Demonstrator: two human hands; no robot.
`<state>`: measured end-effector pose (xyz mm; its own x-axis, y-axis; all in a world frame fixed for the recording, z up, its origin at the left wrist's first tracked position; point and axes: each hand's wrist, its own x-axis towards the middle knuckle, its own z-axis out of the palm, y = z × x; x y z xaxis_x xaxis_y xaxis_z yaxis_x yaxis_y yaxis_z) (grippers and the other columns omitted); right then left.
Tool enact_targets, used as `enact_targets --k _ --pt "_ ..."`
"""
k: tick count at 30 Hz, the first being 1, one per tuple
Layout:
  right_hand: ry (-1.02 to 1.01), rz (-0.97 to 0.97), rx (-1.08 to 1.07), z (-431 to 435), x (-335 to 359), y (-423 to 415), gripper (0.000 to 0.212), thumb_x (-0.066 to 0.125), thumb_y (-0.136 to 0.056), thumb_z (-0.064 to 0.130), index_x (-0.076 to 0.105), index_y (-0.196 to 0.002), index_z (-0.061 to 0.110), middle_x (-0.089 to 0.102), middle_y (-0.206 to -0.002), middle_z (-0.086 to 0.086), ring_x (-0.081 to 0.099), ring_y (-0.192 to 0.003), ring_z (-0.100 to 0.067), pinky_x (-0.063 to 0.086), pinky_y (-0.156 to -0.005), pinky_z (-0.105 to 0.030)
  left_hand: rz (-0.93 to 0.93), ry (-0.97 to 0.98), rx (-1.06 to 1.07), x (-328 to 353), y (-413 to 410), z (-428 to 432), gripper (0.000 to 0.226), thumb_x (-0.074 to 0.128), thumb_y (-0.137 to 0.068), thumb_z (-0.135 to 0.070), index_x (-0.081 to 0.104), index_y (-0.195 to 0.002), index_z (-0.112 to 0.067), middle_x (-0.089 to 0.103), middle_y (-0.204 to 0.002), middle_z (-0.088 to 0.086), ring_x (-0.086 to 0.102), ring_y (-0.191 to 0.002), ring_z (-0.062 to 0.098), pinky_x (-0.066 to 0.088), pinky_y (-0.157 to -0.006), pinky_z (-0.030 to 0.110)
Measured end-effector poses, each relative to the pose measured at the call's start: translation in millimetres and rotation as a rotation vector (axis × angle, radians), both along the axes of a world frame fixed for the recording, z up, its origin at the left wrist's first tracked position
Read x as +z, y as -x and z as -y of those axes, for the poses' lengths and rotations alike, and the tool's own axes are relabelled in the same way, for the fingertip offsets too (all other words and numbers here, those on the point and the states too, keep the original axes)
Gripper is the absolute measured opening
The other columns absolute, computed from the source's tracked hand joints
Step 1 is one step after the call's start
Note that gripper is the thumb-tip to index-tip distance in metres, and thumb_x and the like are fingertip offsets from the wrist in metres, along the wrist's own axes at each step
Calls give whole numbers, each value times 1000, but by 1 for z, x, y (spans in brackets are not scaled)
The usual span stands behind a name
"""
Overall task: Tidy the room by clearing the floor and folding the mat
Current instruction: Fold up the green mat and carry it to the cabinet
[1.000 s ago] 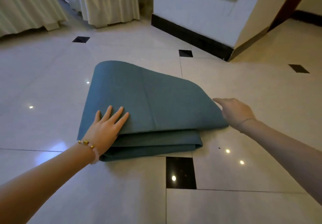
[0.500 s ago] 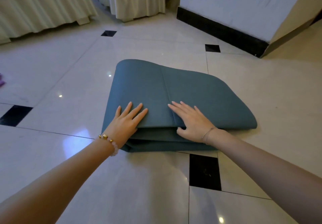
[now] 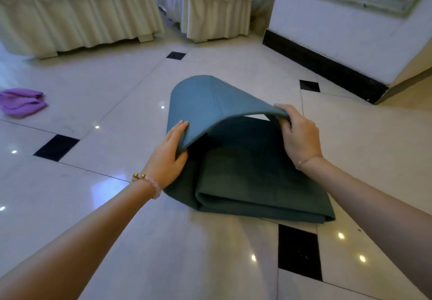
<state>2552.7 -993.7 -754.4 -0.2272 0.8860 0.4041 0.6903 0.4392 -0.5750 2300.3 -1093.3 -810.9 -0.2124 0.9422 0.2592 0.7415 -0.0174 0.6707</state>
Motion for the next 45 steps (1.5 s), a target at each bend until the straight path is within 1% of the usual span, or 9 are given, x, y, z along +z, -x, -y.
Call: enact_targets --k 6,12,19,24,27,31,36,39,45 --pt "-102 -231 347 8 100 151 31 57 -90 21 63 -120 16 66 -118 -4 58 -110 -19 44 -98 -34 636 -52 209 37 38 18 57 53 -93 -14 28 -143 -24 48 -132 -2 55 -108 18 48 -95 38" --pt "314 128 789 61 71 267 46 53 -88 13 51 -133 22 53 -137 -1 47 -128 -16 36 -108 -29 1401 -144 511 -12 128 82 37 47 -85 3 54 -117 -14 58 -106 11 59 -89 23 54 -69 38" --pt "506 755 555 51 -26 246 69 50 -85 11 24 -148 18 31 -152 -5 34 -136 -24 30 -107 -29 1526 -78 448 -45 156 106 59 48 -82 2 45 -136 -23 52 -131 5 52 -115 28 52 -80 45" --pt "394 827 362 57 -77 231 68 46 -91 8 15 -150 19 17 -157 -3 20 -143 -29 23 -114 -40 1544 -31 556 -63 156 109 46 60 -87 -38 50 -128 -22 54 -131 4 48 -123 25 41 -104 47" --pt "316 879 246 67 -83 241 57 34 -94 3 20 -147 20 33 -148 -12 39 -128 -40 37 -102 -51 1510 -21 585 -68 150 100 57 62 -84 -45 47 -132 -19 54 -129 -1 47 -125 21 38 -106 43" --pt "349 619 382 95 -78 275 53 29 -96 1 26 -146 17 46 -135 -21 48 -115 -44 39 -93 -42 1557 4 638 -71 146 88 77 68 -75 -52 35 -140 -26 48 -131 -2 44 -122 26 46 -90 56" --pt "498 688 565 109 -108 284 69 32 -97 2 -2 -151 26 5 -159 -10 17 -143 -37 30 -107 -42 1603 -65 696 -78 141 87 55 67 -79 -47 51 -126 -22 62 -119 6 60 -104 25 52 -66 37" --pt "444 728 562 107 -110 270 75 32 -94 -5 -7 -151 26 3 -159 -9 17 -143 -38 34 -105 -43 1691 -123 692 -77 139 88 39 55 -85 -53 59 -110 -23 62 -109 7 59 -100 26 50 -84 45" --pt "163 905 419 113 -96 249 81 44 -90 -7 -7 -150 13 4 -156 -24 16 -139 -48 29 -109 -52 1674 -188 644 -69 138 91 75 47 -79 -70 43 -137 -23 55 -126 6 52 -116 32 42 -97 57"
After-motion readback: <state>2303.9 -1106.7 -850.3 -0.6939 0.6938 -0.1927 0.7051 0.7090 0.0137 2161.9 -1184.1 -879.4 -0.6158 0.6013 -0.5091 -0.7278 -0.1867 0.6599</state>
